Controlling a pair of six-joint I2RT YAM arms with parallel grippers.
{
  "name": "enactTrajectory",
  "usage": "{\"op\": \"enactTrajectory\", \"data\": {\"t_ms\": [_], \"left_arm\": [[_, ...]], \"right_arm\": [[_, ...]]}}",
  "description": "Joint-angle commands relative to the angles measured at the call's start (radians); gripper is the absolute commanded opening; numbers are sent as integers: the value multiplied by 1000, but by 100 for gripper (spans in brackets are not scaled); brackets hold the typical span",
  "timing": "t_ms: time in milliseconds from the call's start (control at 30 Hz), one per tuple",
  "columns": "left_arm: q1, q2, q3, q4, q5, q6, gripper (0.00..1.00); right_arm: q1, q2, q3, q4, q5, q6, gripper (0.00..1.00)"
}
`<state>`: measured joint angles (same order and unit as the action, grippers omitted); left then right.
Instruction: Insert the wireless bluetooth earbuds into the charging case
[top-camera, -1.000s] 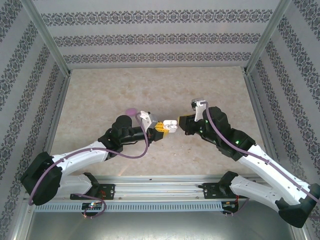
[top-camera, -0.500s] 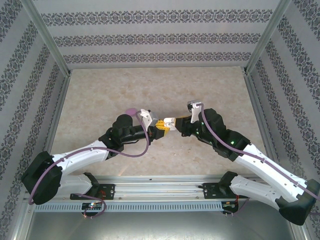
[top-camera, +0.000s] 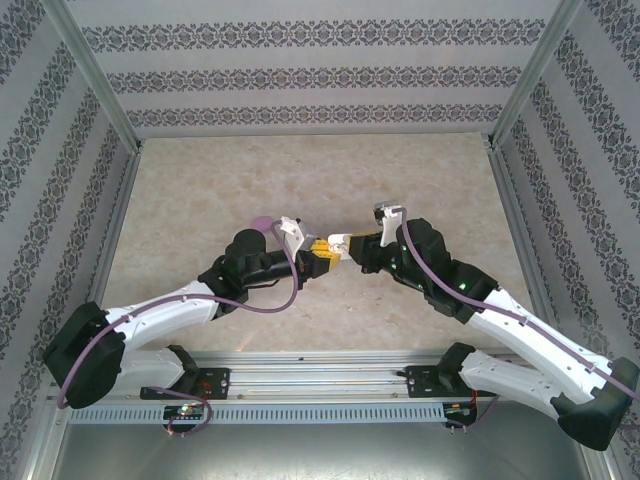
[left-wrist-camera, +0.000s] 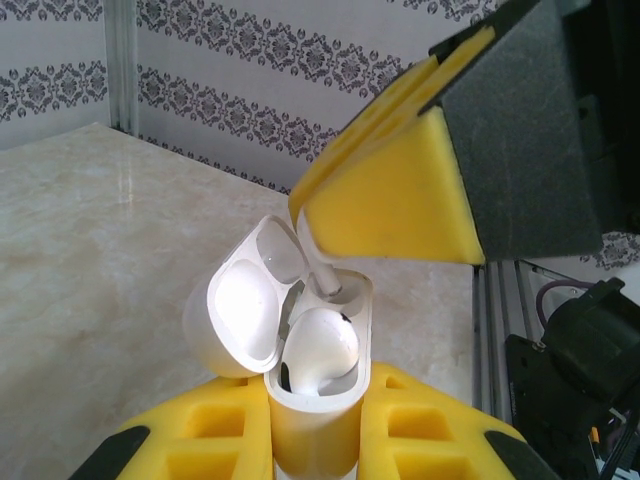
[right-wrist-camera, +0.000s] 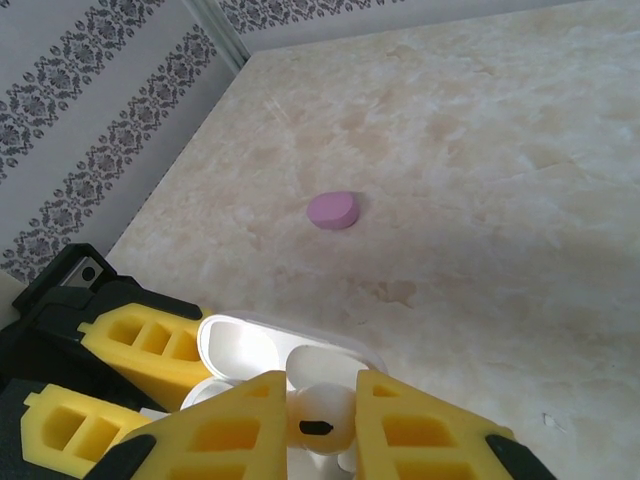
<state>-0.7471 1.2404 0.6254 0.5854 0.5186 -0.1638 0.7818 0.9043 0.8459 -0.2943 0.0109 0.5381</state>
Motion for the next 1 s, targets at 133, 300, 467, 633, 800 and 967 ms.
{"op": "enactTrajectory", "data": {"t_ms": [133, 300, 467, 633, 800, 967], "left_arm": [[-15, 19, 33, 139, -36, -63, 0], [-17, 19, 42, 143, -39, -65, 0], [-17, 14, 36, 134, -35, -66, 0], [-19, 5, 16, 131, -40, -66, 0], [-18, -6, 9, 108, -40, -55, 0], [-18, 8, 9, 105, -26, -36, 0]], "right_arm": [[9, -16, -49, 17, 9, 34, 18], [8, 0, -35, -4, -10, 33, 25], [10, 25, 9, -39, -46, 43, 40], [9, 42, 60, -52, -57, 57, 48], [8, 58, 160, -122, -53, 50, 54], [-12, 46, 251, -236, -22, 63, 56]]}}
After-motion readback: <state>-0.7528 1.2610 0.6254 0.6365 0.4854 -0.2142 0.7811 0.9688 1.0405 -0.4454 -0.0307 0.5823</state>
